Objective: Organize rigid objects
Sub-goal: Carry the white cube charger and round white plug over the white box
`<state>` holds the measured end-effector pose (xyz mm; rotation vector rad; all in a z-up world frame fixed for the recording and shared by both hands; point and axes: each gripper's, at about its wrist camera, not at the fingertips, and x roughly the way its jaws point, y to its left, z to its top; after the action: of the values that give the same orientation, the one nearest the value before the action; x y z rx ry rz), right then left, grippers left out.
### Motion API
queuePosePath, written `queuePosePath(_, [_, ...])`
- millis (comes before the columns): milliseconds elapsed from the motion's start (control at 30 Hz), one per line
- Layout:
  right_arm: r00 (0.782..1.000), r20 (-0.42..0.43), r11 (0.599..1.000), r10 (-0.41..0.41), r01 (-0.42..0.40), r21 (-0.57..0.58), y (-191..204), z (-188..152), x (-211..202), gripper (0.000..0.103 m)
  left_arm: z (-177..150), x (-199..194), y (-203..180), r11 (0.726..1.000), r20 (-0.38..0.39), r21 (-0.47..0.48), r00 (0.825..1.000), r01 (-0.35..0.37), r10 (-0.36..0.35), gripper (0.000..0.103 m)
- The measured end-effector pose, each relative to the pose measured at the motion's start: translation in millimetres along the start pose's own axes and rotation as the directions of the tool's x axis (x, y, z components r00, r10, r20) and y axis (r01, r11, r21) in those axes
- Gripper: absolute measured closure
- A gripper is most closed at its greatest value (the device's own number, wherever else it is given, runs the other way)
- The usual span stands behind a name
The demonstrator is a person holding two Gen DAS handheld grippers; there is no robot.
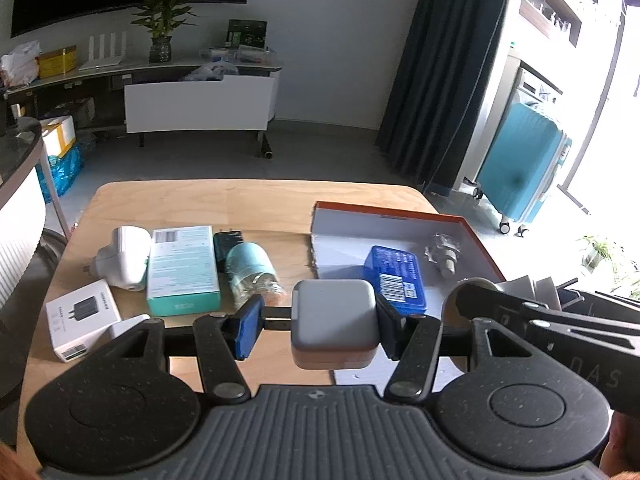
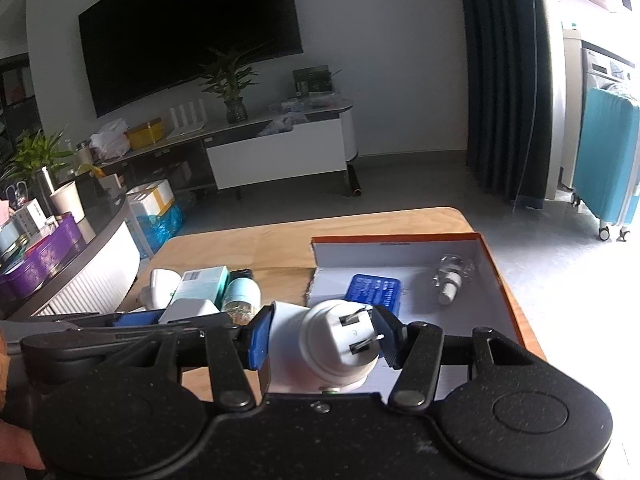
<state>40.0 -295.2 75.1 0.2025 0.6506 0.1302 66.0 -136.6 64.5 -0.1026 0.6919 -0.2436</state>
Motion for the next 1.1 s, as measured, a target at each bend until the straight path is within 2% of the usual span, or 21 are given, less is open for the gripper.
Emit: queuePosePath(1100, [0.993,0.047,0.990,-0.111,0.107,0.093,-54.4,6.9,-16.9,0.038,12.1,26.6,-57.0,0.992,-0.021,0.084,0.996,0.092,-0.091,0.045])
